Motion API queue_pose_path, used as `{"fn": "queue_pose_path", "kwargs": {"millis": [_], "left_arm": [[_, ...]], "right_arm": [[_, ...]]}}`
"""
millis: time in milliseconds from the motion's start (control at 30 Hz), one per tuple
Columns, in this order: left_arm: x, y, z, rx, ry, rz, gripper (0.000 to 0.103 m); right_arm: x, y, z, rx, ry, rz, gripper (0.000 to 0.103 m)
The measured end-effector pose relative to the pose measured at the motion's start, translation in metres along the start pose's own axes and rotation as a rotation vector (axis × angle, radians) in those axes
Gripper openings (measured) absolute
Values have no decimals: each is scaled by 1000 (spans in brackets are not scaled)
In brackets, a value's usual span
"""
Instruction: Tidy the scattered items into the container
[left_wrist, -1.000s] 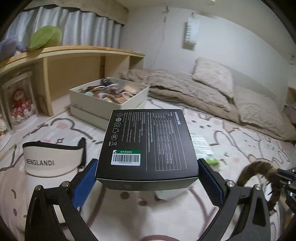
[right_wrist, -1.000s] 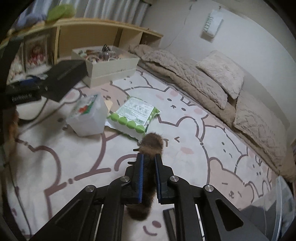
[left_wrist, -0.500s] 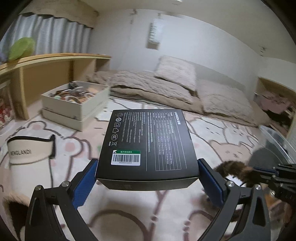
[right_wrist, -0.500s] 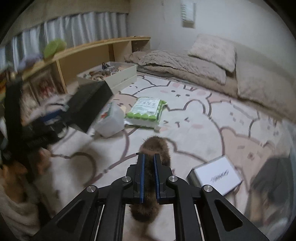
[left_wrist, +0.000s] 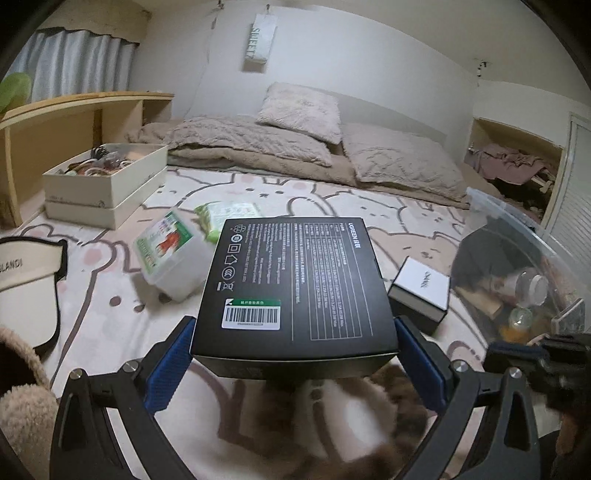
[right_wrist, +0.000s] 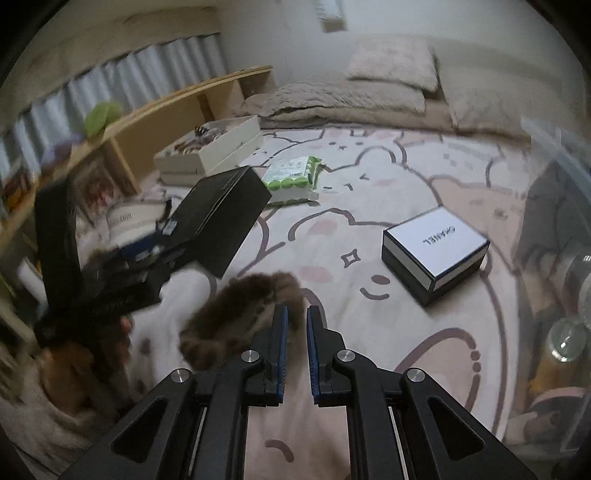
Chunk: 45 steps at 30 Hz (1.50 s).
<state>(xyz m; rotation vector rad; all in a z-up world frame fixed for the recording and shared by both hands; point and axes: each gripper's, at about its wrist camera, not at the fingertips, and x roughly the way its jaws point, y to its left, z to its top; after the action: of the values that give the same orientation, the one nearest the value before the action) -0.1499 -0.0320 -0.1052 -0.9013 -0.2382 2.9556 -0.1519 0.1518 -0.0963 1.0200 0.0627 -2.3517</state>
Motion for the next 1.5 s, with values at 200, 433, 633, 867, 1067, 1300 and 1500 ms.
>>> {"fn": "queue_pose_path", "kwargs": {"millis": [200, 433, 633, 867, 1067, 1300, 1500], "left_arm": [[-4, 31, -3, -64, -14, 53, 102], [-4, 61, -4, -134, -20, 58, 102], [-1, 64, -6, -154, -10, 38, 102], [3, 63, -6, -152, 2, 26, 102], [0, 60, -6, -140, -2, 30, 102], [-9, 50, -8, -126, 10, 21, 102], [-27, 35, -11, -107, 6, 5, 102]], "right_arm": [[19, 46, -21, -167, 55, -22, 86], [57, 93, -40, -450, 129, -155, 86], [88, 108, -59, -618, 217, -245, 80], [104, 112, -65, -650, 247, -266, 31], [96, 108, -59, -601, 199, -241, 12], [66, 84, -34, -403, 149, -122, 12], [31, 68, -14, -260, 86, -2, 12]]}}
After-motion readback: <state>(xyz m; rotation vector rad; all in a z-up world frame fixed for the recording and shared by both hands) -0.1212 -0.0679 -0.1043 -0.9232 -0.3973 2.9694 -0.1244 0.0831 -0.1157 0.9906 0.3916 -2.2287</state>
